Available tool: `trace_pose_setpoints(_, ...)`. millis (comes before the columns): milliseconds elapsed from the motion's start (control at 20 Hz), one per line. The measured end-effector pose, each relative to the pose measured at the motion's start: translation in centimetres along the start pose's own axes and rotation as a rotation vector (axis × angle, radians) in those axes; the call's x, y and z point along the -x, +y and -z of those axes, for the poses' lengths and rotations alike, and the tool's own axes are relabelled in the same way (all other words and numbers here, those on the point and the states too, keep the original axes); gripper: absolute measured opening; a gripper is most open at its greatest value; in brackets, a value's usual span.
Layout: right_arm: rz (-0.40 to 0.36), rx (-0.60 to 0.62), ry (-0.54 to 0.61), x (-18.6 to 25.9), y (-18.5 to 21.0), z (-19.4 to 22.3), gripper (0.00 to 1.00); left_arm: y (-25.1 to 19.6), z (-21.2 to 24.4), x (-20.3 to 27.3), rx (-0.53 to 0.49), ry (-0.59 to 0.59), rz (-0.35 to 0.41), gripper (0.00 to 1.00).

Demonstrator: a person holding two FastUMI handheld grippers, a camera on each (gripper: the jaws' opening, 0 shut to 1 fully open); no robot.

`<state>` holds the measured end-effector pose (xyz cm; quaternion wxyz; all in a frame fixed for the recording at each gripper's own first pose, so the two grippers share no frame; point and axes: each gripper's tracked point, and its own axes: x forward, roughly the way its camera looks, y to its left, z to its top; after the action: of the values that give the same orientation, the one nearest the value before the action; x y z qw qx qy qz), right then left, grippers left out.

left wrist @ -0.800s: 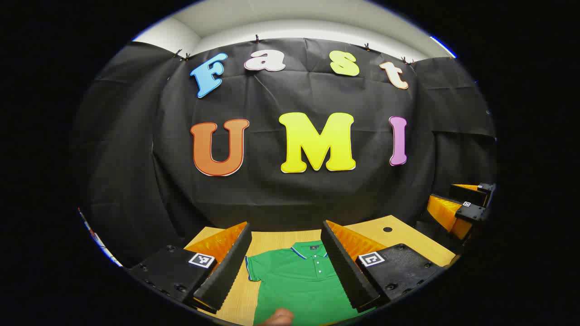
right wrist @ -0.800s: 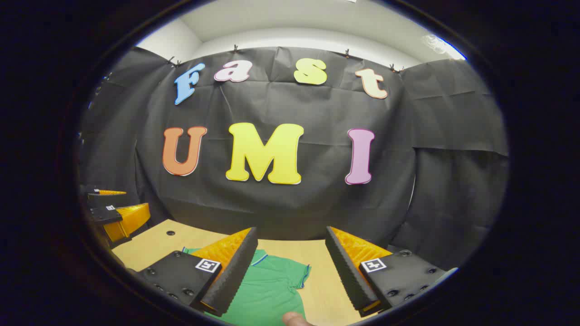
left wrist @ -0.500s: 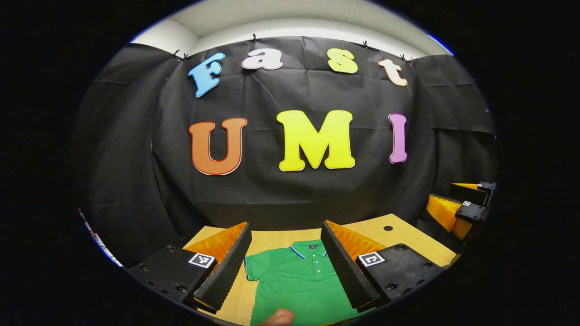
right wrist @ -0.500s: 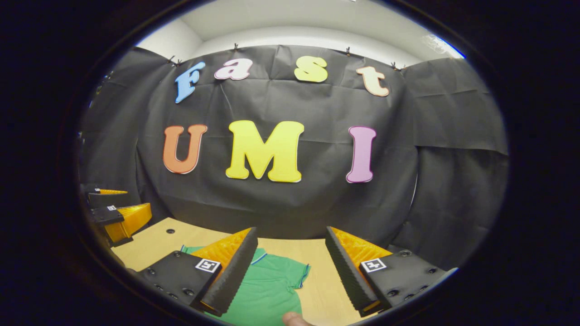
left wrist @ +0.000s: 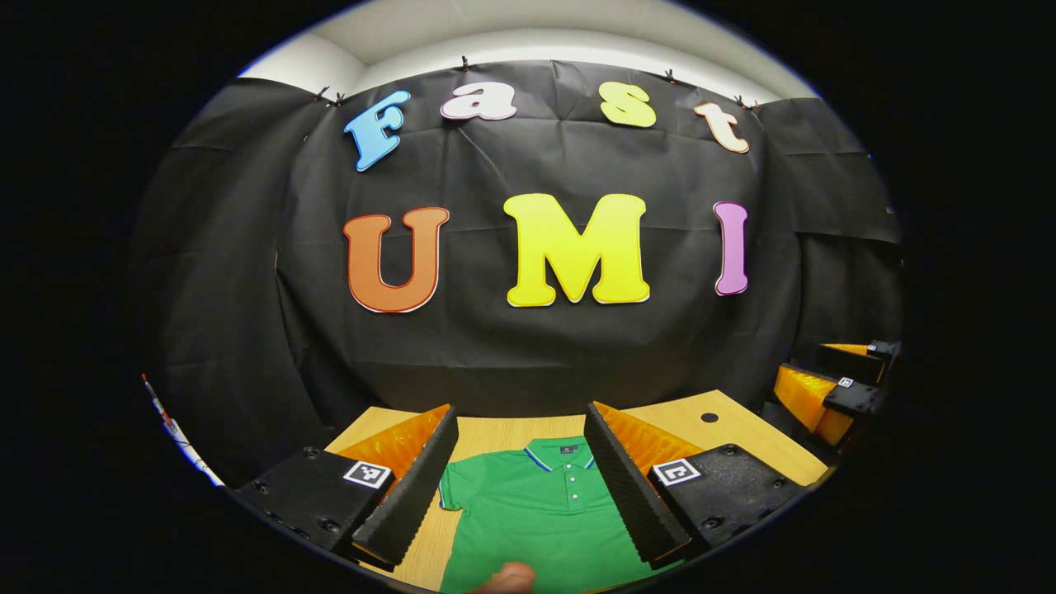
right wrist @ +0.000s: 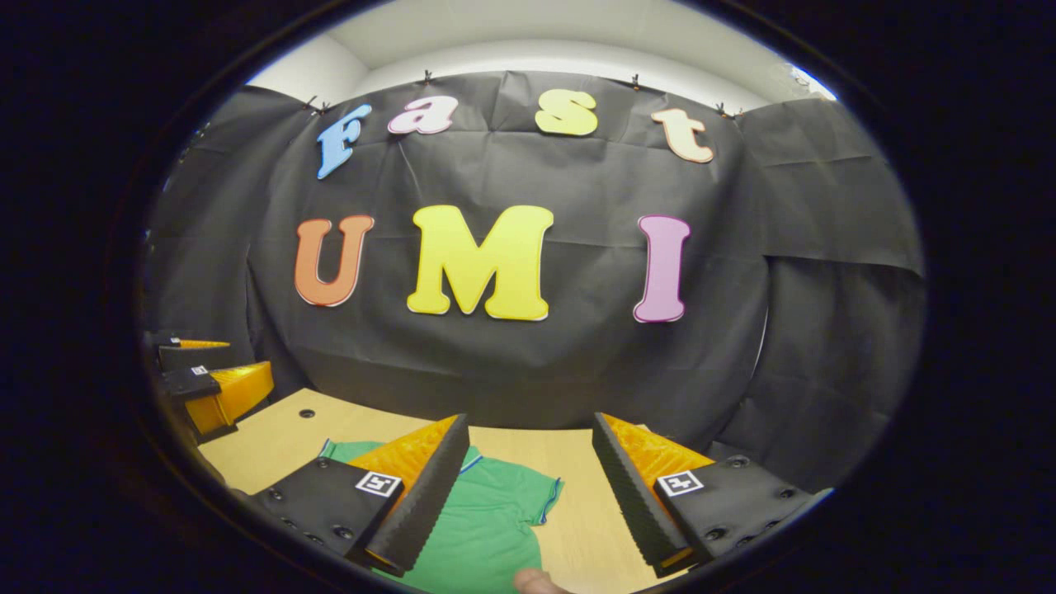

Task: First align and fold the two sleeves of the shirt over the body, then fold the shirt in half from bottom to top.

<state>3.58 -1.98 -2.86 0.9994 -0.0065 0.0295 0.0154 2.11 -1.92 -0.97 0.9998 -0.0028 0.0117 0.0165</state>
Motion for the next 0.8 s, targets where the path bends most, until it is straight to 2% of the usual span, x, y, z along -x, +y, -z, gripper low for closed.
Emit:
trace_pose_setpoints(450,0.007,-0.006,0.202,-6.2,-2.0,10.7,0.96,-0.6,0.0,-0.4,-0.006,0.011,-0.033,0.99)
trace_pose_setpoints(800,0.052,-0.066,0.404,-13.7,-4.8,20.6,0.96,-1.2,1.3,-0.3,-0.030,0.071,-0.105,0.99)
